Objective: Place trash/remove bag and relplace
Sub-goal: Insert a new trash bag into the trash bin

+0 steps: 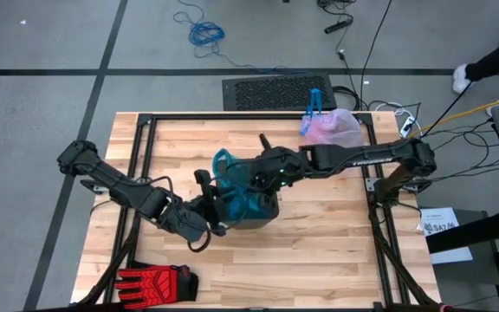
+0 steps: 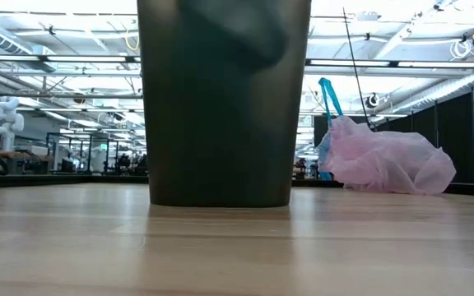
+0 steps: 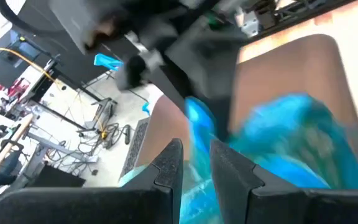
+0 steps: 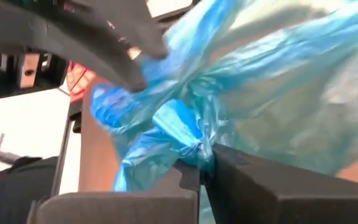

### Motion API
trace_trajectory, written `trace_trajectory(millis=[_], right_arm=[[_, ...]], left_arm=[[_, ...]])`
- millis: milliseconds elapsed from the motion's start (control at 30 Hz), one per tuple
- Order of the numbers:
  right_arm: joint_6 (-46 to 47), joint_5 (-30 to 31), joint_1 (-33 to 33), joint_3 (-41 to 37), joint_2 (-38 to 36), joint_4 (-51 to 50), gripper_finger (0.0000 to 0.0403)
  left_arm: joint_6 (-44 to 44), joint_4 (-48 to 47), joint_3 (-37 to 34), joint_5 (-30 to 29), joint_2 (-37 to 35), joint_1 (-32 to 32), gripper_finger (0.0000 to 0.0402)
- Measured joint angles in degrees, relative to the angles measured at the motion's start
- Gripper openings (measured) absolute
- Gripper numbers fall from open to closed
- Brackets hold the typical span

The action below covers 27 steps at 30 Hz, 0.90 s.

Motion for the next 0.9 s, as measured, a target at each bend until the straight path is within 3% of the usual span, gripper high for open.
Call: trace_trajectory(millis=[200, 433, 567, 800, 900], right_arm=[[-1.1, 4.1, 0.0, 0.0, -4.5, -0.5, 0.0001], [-0.7, 4.2, 0.0, 0.0, -5.8, -1.2, 0.0000], [-0.3, 4.2, 0.1, 0.0, -5.8, -1.2, 0.0000], [0.5, 4.2, 1.5, 0.0, -6.6, -2.1, 0.0000], [1.4, 4.2, 2.1, 0.0, -7.5, -2.5, 0.0000]], left_arm=[[0.1, 0.5, 2.4, 1.2, 0.0, -1.8, 0.0077], [0.6, 4.4, 3.4, 11.7, 0.0, -0.1, 0.0077], [1.5, 4.1, 3.4, 11.7, 0.0, 1.5, 0.0076], [-5.1, -4.7, 3.4, 11.7, 0.0, 4.9, 0.0012], [-9.3, -8.7, 3.4, 11.8, 0.0, 4.8, 0.0004]])
